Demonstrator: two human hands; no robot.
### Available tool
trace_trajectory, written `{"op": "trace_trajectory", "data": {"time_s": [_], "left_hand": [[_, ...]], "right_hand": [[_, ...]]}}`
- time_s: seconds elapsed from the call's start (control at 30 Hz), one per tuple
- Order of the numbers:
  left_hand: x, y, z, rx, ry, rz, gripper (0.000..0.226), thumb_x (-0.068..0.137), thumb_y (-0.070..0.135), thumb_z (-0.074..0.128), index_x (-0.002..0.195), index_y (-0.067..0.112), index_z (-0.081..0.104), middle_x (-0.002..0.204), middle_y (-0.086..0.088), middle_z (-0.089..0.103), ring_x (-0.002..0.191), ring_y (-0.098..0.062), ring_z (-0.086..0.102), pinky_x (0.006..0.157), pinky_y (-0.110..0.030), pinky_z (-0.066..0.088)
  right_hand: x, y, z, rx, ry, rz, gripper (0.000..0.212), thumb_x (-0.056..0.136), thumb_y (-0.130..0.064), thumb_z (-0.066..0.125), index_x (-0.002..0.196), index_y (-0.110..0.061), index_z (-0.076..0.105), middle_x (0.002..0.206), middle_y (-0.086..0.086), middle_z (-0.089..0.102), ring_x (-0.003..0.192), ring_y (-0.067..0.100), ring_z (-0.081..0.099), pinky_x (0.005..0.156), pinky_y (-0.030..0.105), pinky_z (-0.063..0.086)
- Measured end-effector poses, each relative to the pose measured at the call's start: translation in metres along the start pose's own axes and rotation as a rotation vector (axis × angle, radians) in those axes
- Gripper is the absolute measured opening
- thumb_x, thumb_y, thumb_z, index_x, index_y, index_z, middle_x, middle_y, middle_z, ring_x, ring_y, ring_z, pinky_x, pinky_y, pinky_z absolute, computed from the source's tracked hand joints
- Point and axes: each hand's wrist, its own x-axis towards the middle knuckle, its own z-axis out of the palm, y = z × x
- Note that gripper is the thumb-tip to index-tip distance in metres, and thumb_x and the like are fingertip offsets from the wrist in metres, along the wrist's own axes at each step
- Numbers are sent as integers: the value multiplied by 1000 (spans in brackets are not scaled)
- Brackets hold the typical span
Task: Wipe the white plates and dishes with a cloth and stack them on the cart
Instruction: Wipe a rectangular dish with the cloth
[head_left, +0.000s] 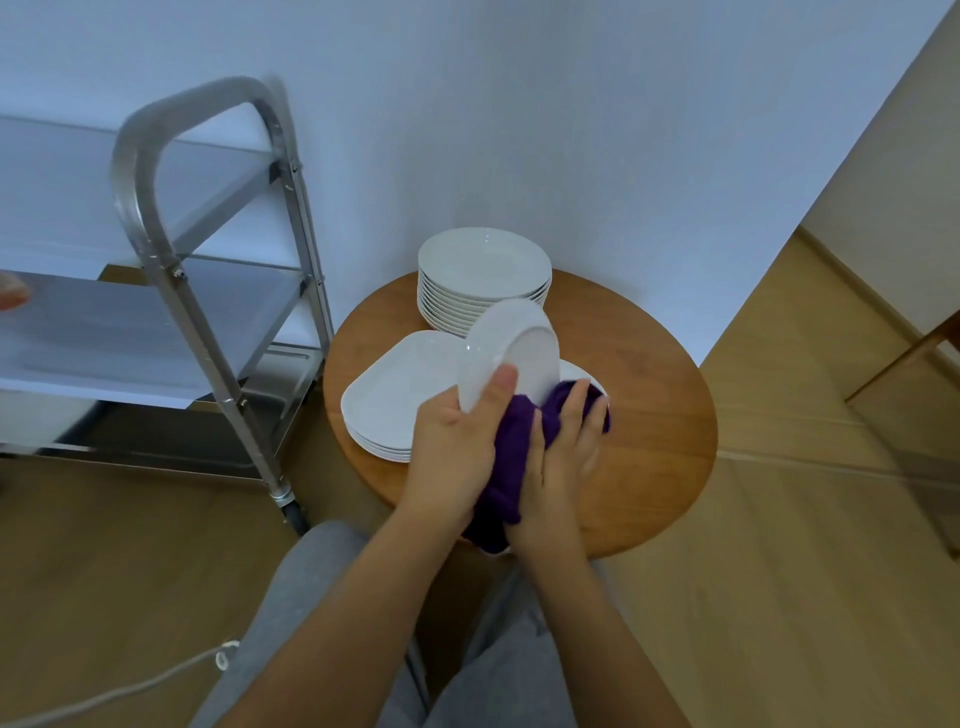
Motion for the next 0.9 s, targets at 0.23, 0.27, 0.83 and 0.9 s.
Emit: {"op": "trace_trajectory", "data": {"time_s": [0.23,0.27,0.83,0.9], "left_hand": [[1,1,-14,-5,-15,-53,31,90,49,43,70,29,56,52,17,64,51,8,60,43,-8,45],[4,2,-17,10,-19,-61,31,91,50,41,72,29,55,52,15,64,51,10,59,41,-6,43],[29,21,-26,-442,24,-215,31,87,41,57,111,22,55,111,-1,65,101,-18,64,73,-33,58],[24,13,-26,-159,26,-88,48,86,45,57,129,27,47,125,9,56,114,-12,54,88,-29,48]], "right_hand": [[11,-16,-9,116,-241,-375,50,98,-31,34,132,-46,0,143,-31,-13,141,2,-12,118,28,2],[8,-15,-9,103,-293,-410,52,94,-33,30,130,-51,-3,140,-35,-14,141,0,-13,117,27,2],[-10,25,-19,33,98,-552,65,68,-1,78,127,-10,53,124,15,59,115,29,55,81,31,56],[-5,13,-21,414,76,-159,50,76,-25,72,120,-38,50,116,-11,59,107,9,57,64,9,51]]}}
